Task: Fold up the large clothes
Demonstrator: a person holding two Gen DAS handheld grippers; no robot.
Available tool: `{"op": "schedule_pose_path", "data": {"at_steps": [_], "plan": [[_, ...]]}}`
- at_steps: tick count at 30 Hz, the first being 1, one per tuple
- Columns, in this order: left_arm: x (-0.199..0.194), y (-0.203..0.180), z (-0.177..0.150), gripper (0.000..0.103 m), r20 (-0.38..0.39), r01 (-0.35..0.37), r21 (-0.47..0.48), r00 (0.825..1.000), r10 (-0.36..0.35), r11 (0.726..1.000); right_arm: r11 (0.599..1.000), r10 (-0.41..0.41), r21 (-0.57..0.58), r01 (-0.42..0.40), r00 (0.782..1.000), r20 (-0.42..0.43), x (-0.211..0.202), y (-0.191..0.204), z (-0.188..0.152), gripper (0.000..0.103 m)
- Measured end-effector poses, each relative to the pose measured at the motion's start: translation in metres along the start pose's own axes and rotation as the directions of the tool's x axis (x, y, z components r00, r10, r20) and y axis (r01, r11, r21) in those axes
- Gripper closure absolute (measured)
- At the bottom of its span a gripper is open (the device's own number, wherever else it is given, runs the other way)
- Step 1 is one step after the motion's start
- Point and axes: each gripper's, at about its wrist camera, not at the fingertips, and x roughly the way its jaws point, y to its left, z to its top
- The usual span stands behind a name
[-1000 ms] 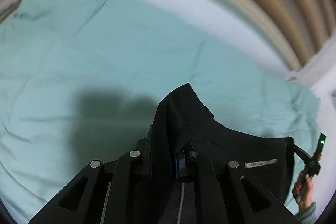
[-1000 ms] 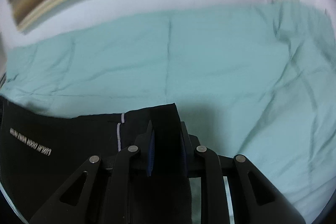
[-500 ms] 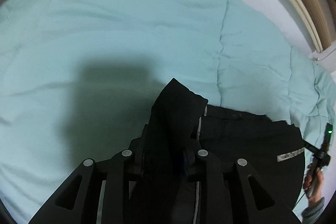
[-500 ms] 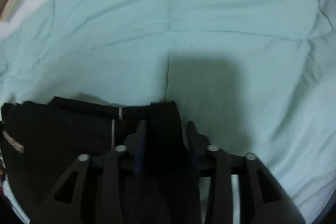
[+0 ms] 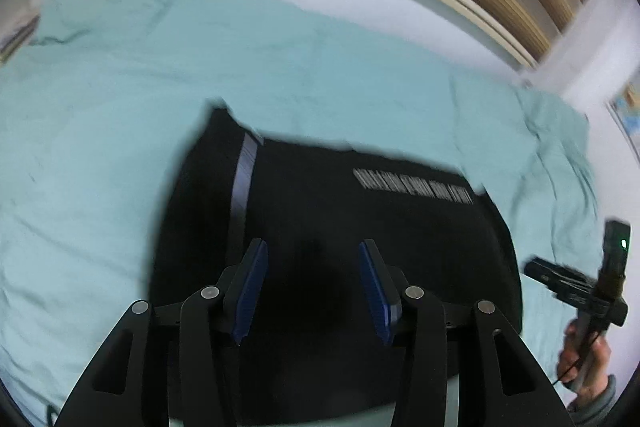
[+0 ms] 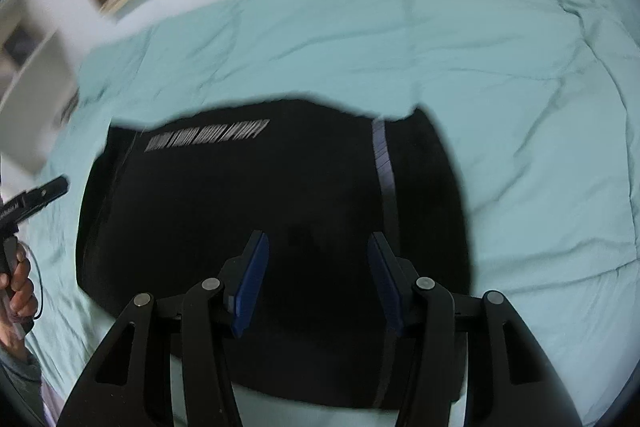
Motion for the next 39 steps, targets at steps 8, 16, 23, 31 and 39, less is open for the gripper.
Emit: {"op": "schedule_pose_path", "data": {"at_steps": [8,16,23,31,39], "plan": [[0.080,-0.031,-0.072,0.053,-0.189,-0.021,0.020,0.982,0.024,1.000,0.998,-0.055,-0.033,0.052,0.992,-0.110,0.058,0.040,-0.041,0.048],[0.091,-0.032,-0.071,0.053,-0.223,-0.034,-0.024,0.975,0.028,0.999,0.999,-0.040,-0.001,0.040,0.983,-0.181,0.073,0.032,-0.041,0.049],[0.055,-0.031,-0.023,0.052,-0.093,0.024,-0.066,0.995,-0.030,0.998,1.000,0.024,-0.007,-0.024,0.999,-0.034,0.035,0.040,0.018,0.047],[0.121,-0.006,-0.003,0.051,-0.167,-0.060,-0.088,0.985,0.045,0.994,1.000,-0.002,0.013,0.004,0.994,-0.110,0.121,0.038,0.055,0.047],[0.121,-0.009,0.009,0.043,-0.168,-0.052,-0.066,0.985,0.041,0.996,0.999,0.029,0.018,-0.027,0.993,-0.114,0.120,0.032,0.055,0.046]]}}
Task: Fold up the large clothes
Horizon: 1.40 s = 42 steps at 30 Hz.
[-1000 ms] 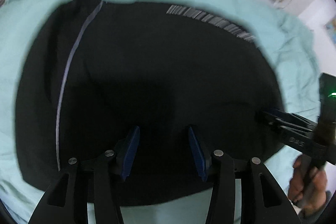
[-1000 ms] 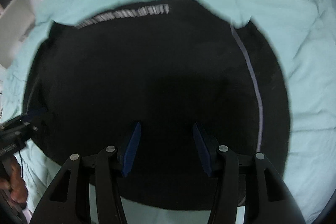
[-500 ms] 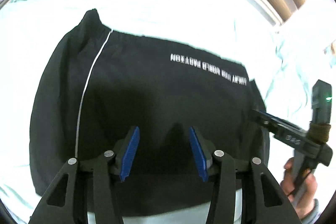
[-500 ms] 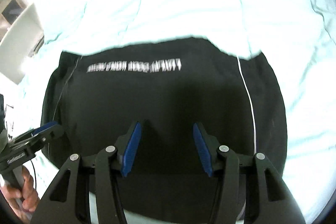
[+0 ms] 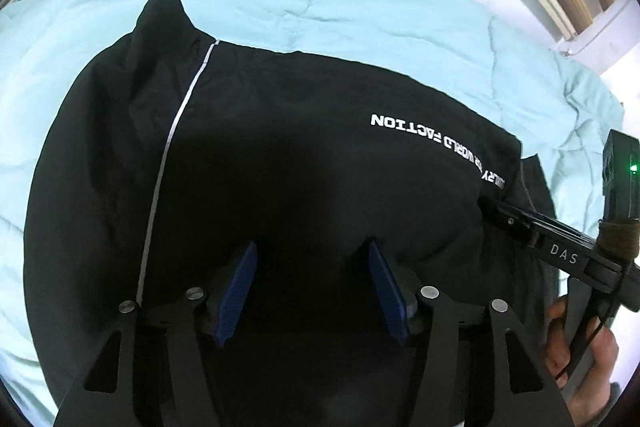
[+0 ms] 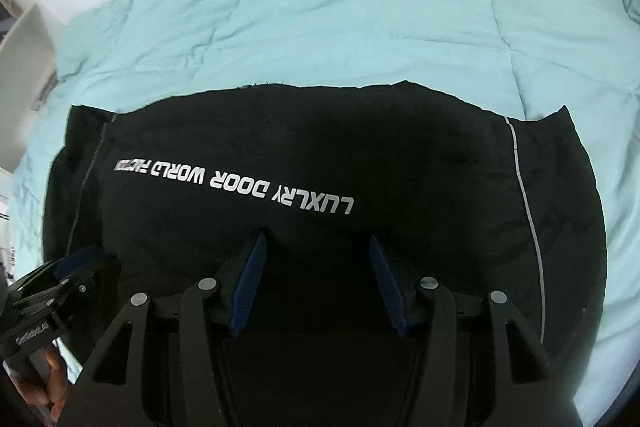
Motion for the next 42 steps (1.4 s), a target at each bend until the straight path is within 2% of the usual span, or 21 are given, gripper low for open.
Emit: {"op": "schedule_pose_path", "data": {"at_steps": [3,7,11,17,20,27,33,36,40,42], "plan": [[-0.010,0.002,0.000,0.043,0.018,0.060,-0.040,0.998,-0.059,0.997,0.998,0.055,0.031,-0.056,0.998,0.023,-0.019,-0.010,-0.007,0.046],[-0.037,0.012,-0.005,0.043,0.077,0.082,-0.075,0.994,-0.076,0.994,0.993,0.096,0.065,-0.101,0.993,0.074,-0.050,-0.023,-0.019,0.045],[-0.068,0.023,-0.013,0.043,0.130,0.067,-0.066,0.990,-0.058,0.996,0.995,0.063,0.075,-0.071,0.993,0.103,-0.074,-0.040,-0.033,0.045],[-0.098,0.039,-0.026,0.043,0.161,-0.002,-0.051,0.987,0.010,0.999,0.989,0.020,0.142,-0.037,0.993,0.116,-0.104,-0.079,-0.060,0.044],[-0.109,0.049,-0.033,0.043,0.168,-0.011,-0.066,0.986,0.022,0.998,0.985,-0.005,0.172,-0.014,0.994,0.111,-0.117,-0.098,-0.078,0.044],[-0.119,0.072,-0.051,0.043,0.156,-0.034,-0.100,0.987,0.049,0.994,0.971,-0.033,0.239,0.012,0.996,0.087,-0.129,-0.133,-0.111,0.044],[-0.117,0.088,-0.059,0.043,0.132,-0.062,-0.116,0.988,0.078,0.991,0.962,-0.021,0.273,-0.002,0.997,0.080,-0.126,-0.149,-0.120,0.043],[-0.118,0.099,-0.053,0.043,0.137,-0.063,-0.135,0.987,0.082,0.989,0.960,-0.024,0.281,0.001,0.996,0.081,-0.121,-0.155,-0.118,0.043],[-0.117,0.118,-0.035,0.043,0.167,-0.023,-0.175,0.985,0.052,0.984,0.955,-0.016,0.297,-0.012,0.996,0.091,-0.110,-0.164,-0.110,0.043],[-0.109,0.128,-0.021,0.041,0.162,0.010,-0.172,0.987,0.018,0.985,0.950,-0.006,0.310,-0.026,0.995,0.099,-0.102,-0.169,-0.106,0.035]]}}
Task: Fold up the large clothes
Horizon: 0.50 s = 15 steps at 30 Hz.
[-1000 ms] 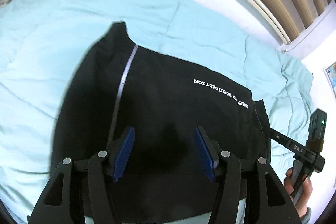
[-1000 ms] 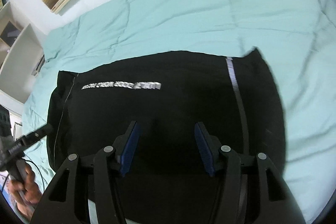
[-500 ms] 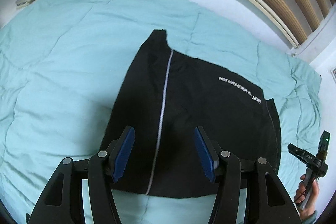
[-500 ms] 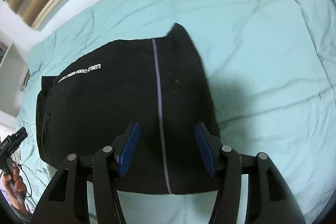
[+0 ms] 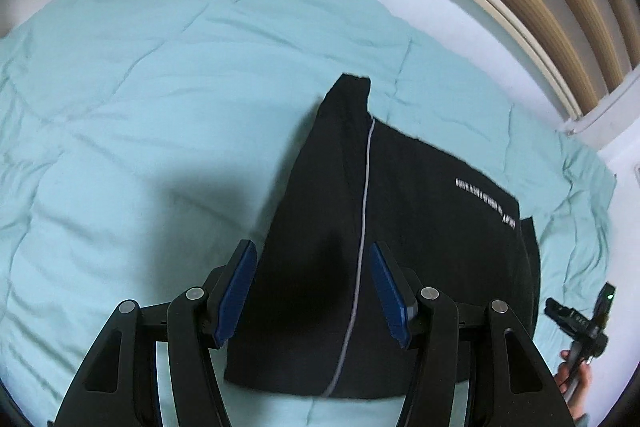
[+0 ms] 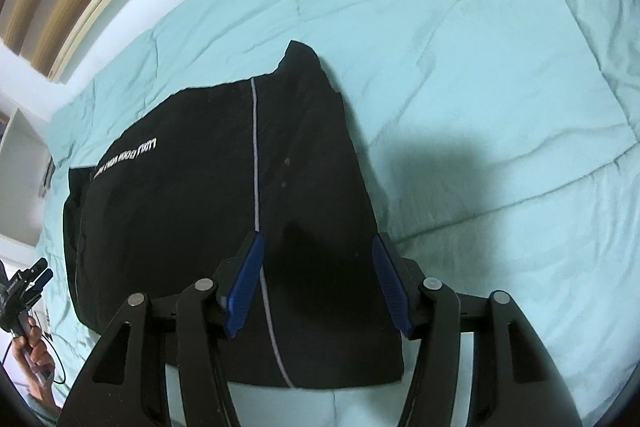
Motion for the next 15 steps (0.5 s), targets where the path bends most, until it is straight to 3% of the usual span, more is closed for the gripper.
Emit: {"op": "schedule_pose_path", "data": {"at_steps": [4,8,11,15], "plan": [[0.040,0.017,0.021,0.040,-0.104,0.080,-0.054,0.991,-0.085,0.995,0.999,0.045,0.020,-0.045,0.999,-0.005,0.015,-0.004,0.012,0.031],[0.083,0.027,0.026,0.040,-0.220,0.149,-0.109,0.961,-0.170,0.983,0.997,0.071,0.020,-0.070,0.997,-0.036,0.035,-0.006,0.025,0.027],[0.104,0.029,0.024,0.039,-0.271,0.184,-0.128,0.939,-0.213,0.975,0.997,0.075,0.012,-0.074,0.995,-0.073,0.053,-0.008,0.032,0.022],[0.126,0.037,0.020,0.033,-0.298,0.229,-0.180,0.914,-0.275,0.957,0.990,0.139,0.029,-0.136,0.982,-0.129,0.081,-0.015,0.037,0.012]]}}
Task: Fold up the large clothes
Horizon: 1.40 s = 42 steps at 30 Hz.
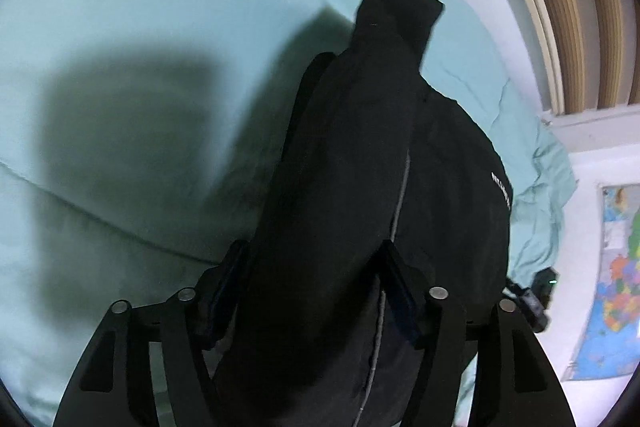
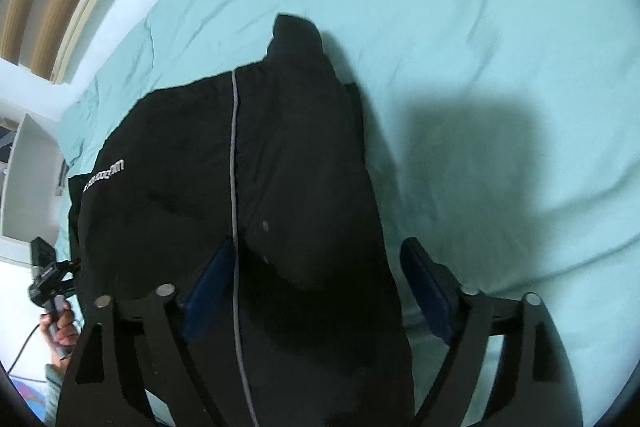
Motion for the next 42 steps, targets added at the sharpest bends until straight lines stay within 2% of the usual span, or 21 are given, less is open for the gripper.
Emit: {"op": "schedule_pose_path", "data": {"at_steps": [2,6,14,17,18,19,20,21,24,28,30,32,34,35,36,37,38,39,42], "plan": [[0.005,0.009,0.002,0.032,-0.010,0.065,-0.037,0.998,-0.066,0.997,0.998,0.056,0.020,-0.055,0.998,-0.039,0.013,-0.004,0.003,0.010],[0.013,0.014,0.001,0.028,-0.015,0.099,-0.048,0.995,-0.099,0.994,0.988,0.156,0.027,-0.154,0.983,-0.101,0.036,-0.004,0.008,0.005],[0.026,0.010,0.006,0.025,-0.040,0.113,-0.046,0.993,-0.114,0.993,0.978,0.207,0.037,-0.204,0.971,-0.122,0.051,-0.004,0.012,0.002],[0.026,0.006,0.000,0.024,-0.023,0.103,-0.042,0.994,-0.104,0.994,0.978,0.207,0.053,-0.202,0.971,-0.121,0.050,-0.005,0.011,0.002],[0.023,0.003,-0.004,0.026,-0.005,0.099,-0.030,0.995,-0.099,0.995,0.979,0.201,0.043,-0.197,0.973,-0.112,0.046,-0.005,0.009,0.008],[0.020,-0.001,-0.008,0.033,0.014,0.098,-0.007,0.995,-0.098,0.995,0.979,0.201,0.027,-0.200,0.975,-0.098,0.041,-0.005,0.008,0.014],[0.015,-0.006,-0.013,0.052,0.029,0.103,0.027,0.994,-0.104,0.994,0.979,0.205,0.010,-0.205,0.975,-0.081,0.035,-0.003,0.006,0.021],[0.010,-0.011,-0.018,0.056,0.042,0.094,0.052,0.995,-0.096,0.994,0.979,0.204,-0.001,-0.205,0.977,-0.069,0.031,-0.001,0.005,0.030],[-0.004,-0.030,-0.031,0.059,0.062,0.079,0.140,0.994,-0.088,0.987,0.976,0.212,-0.043,-0.214,0.976,-0.049,0.015,0.003,-0.001,0.039],[0.001,-0.023,-0.024,0.058,0.007,0.102,0.136,0.995,-0.104,0.985,0.971,0.235,-0.036,-0.238,0.969,-0.077,0.018,-0.004,-0.002,0.037],[0.015,-0.016,-0.015,0.046,-0.025,0.113,0.101,0.994,-0.111,0.989,0.965,0.261,-0.003,-0.263,0.960,-0.099,0.023,-0.018,0.005,0.025],[0.027,-0.010,-0.011,0.040,-0.044,0.146,0.066,0.989,-0.143,0.987,0.955,0.298,0.045,-0.295,0.946,-0.129,0.037,-0.023,0.009,0.016],[0.030,-0.008,-0.012,0.040,-0.038,0.150,0.055,0.988,-0.148,0.987,0.948,0.318,0.073,-0.311,0.939,-0.131,0.043,-0.026,0.010,0.014],[0.028,-0.011,-0.014,0.044,-0.022,0.139,0.070,0.990,-0.138,0.988,0.948,0.316,0.074,-0.309,0.941,-0.122,0.043,-0.026,0.010,0.016],[0.024,-0.015,-0.018,0.056,-0.007,0.130,0.094,0.991,-0.130,0.987,0.951,0.308,0.066,-0.302,0.945,-0.114,0.041,-0.024,0.009,0.023],[0.019,-0.024,-0.025,0.060,0.016,0.110,0.127,0.993,-0.113,0.986,0.955,0.296,0.045,-0.292,0.950,-0.101,0.035,-0.022,0.007,0.030],[0.012,-0.033,-0.033,0.066,0.039,0.105,0.146,0.993,-0.112,0.984,0.959,0.284,0.020,-0.283,0.955,-0.086,0.026,-0.019,0.004,0.043],[0.005,-0.037,-0.037,0.069,0.054,0.110,0.153,0.991,-0.119,0.982,0.961,0.275,-0.002,-0.276,0.959,-0.074,0.017,-0.017,0.000,0.054],[-0.027,-0.052,-0.059,0.073,0.108,0.161,0.180,0.977,-0.183,0.970,0.961,0.270,-0.051,-0.272,0.962,-0.034,-0.013,-0.007,-0.010,0.066]]}}
